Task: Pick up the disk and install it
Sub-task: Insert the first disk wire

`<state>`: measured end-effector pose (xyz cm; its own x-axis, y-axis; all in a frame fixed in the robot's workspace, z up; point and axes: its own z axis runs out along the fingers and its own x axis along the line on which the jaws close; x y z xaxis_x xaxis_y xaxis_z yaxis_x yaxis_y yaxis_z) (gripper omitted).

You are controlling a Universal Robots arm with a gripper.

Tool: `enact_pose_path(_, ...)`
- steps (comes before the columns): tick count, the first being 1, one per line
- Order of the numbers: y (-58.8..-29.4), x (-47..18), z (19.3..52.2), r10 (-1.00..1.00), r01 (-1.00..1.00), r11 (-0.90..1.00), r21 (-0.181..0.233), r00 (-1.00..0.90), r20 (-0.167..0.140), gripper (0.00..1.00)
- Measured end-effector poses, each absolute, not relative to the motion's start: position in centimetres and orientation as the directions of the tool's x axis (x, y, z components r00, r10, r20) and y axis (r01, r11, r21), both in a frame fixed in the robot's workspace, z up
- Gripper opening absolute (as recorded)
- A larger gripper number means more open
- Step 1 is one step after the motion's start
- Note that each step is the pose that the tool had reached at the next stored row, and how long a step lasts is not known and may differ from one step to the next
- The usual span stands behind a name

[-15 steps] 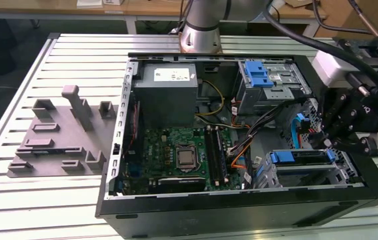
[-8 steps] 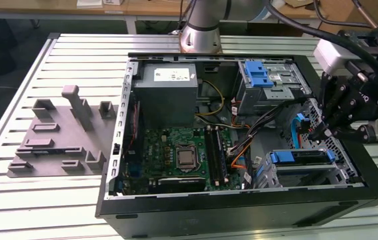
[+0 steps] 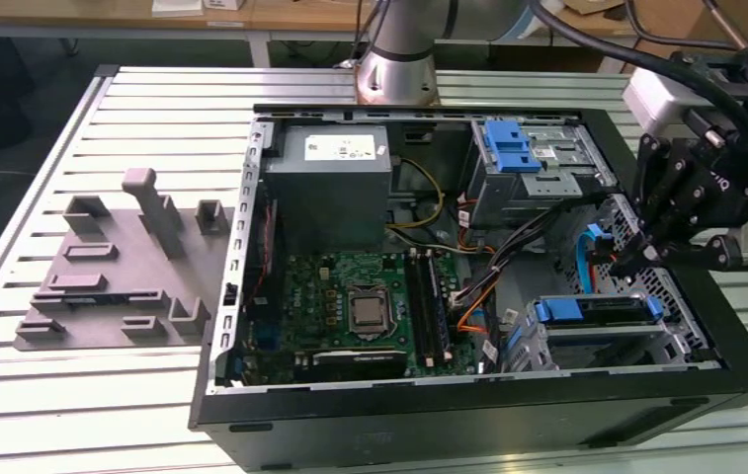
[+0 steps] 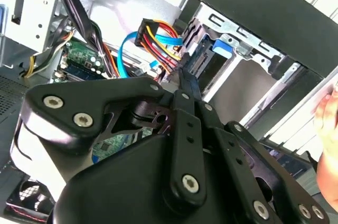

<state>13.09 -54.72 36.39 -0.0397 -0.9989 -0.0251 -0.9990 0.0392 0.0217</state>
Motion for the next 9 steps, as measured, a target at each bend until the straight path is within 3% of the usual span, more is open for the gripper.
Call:
enact_pose_path(3,-54.66,13.10,36.31,-0.999,-0.999,0.039,0.017,-0.040,-0.019,0.17)
enact_pose_path(4,-54.62,13.10,36.24,-0.999,-0.999,0.040,0.015,-0.040,-0.019,0.24)
enact_pose_path(9,-54.25,12.94,35.85,-0.999,-0.999,0.050,-0.002,-0.050,-0.020,0.24)
